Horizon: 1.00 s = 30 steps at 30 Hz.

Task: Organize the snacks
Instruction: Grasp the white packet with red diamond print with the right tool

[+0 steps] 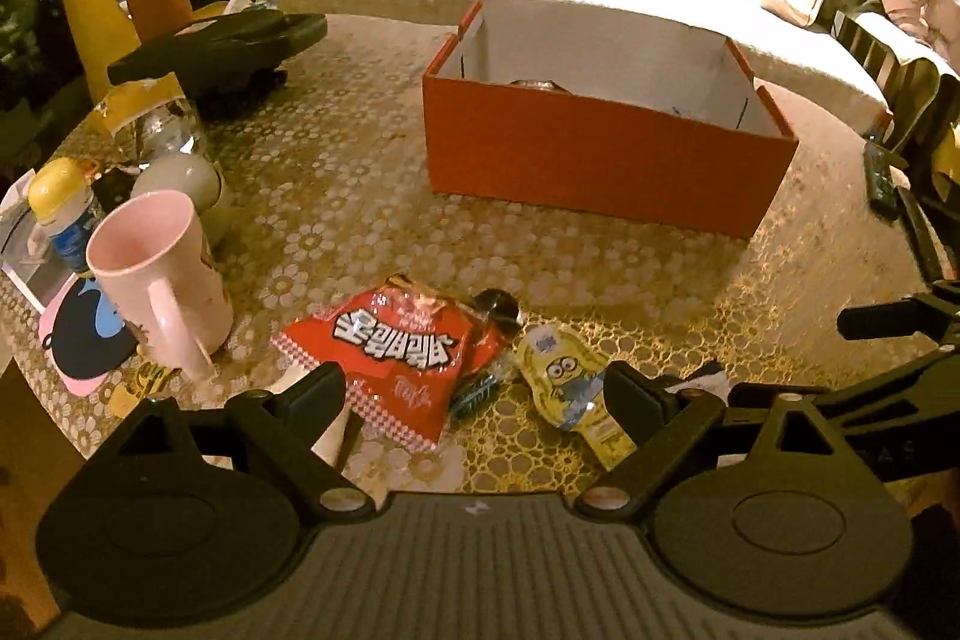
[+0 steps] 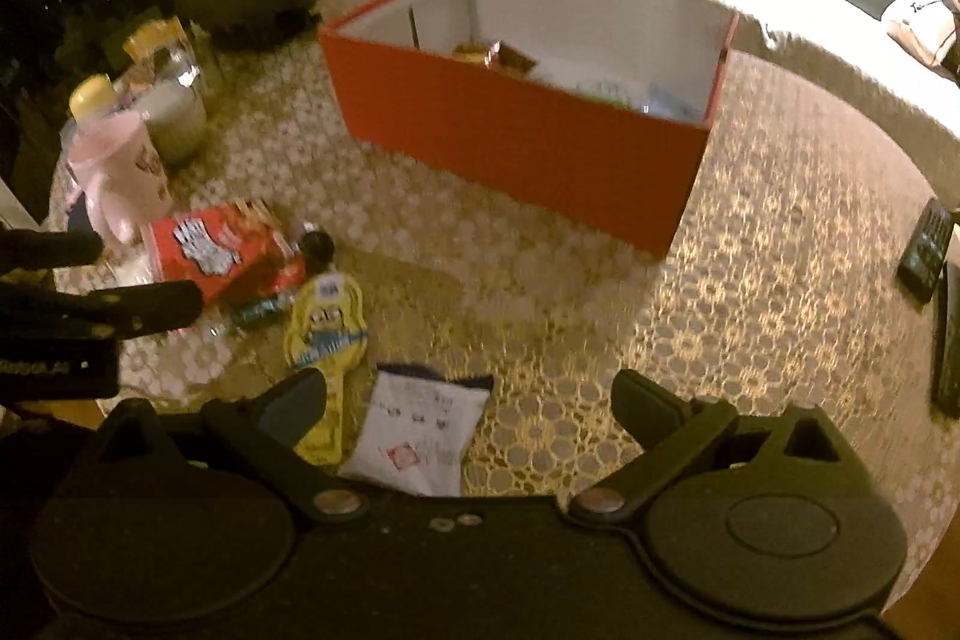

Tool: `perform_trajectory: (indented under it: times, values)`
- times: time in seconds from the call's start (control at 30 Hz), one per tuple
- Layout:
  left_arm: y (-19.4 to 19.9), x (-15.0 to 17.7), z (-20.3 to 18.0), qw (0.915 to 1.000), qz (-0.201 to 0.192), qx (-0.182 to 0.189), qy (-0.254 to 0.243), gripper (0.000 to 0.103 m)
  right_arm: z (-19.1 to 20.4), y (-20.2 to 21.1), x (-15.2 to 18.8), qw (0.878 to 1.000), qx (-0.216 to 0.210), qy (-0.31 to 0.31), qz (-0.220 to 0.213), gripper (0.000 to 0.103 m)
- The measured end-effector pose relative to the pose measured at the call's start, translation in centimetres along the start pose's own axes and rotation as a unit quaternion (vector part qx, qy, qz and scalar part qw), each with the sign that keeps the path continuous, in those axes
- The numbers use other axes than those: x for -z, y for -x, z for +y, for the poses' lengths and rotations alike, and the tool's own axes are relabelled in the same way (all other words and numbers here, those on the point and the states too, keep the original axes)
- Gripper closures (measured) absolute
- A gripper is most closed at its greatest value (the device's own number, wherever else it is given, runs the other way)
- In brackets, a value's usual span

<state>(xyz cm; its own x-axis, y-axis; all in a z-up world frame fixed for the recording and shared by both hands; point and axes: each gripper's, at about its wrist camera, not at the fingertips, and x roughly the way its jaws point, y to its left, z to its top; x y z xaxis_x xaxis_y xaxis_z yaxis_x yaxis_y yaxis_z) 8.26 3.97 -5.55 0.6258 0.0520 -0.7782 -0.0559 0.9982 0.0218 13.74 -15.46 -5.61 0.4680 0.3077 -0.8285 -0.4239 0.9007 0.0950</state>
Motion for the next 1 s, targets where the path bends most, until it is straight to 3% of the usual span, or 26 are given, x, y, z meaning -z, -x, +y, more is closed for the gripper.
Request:
perform_trajectory:
  times: [0.23, 0.4, 0.7, 1.0]
  values:
    - [-0.8, 1.1, -0.4, 0.9999, 0.011, -0.001, -0.008, 0.01, 0.9, -2.5, 1.0, 0.999, 0.01, 0.013, 0.032, 0.005]
    - [-1.7, 1.5, -0.2, 0.9996, 0.029, 0.0, -0.001, 0.01, 1.6, -4.2, 1.4, 0.998, 0.018, 0.022, 0.056, 0.015]
    - [-2.4, 1.5, 0.1, 0.9991, 0.041, 0.0, 0.008, 0.01, 2.4, -5.2, 0.7, 0.998, 0.004, 0.014, 0.055, 0.022]
    - [-2.9, 1.4, -0.3, 0.9989, 0.048, 0.002, 0.004, 0.01, 2.2, -6.0, 1.2, 0.997, 0.037, 0.009, 0.068, 0.031]
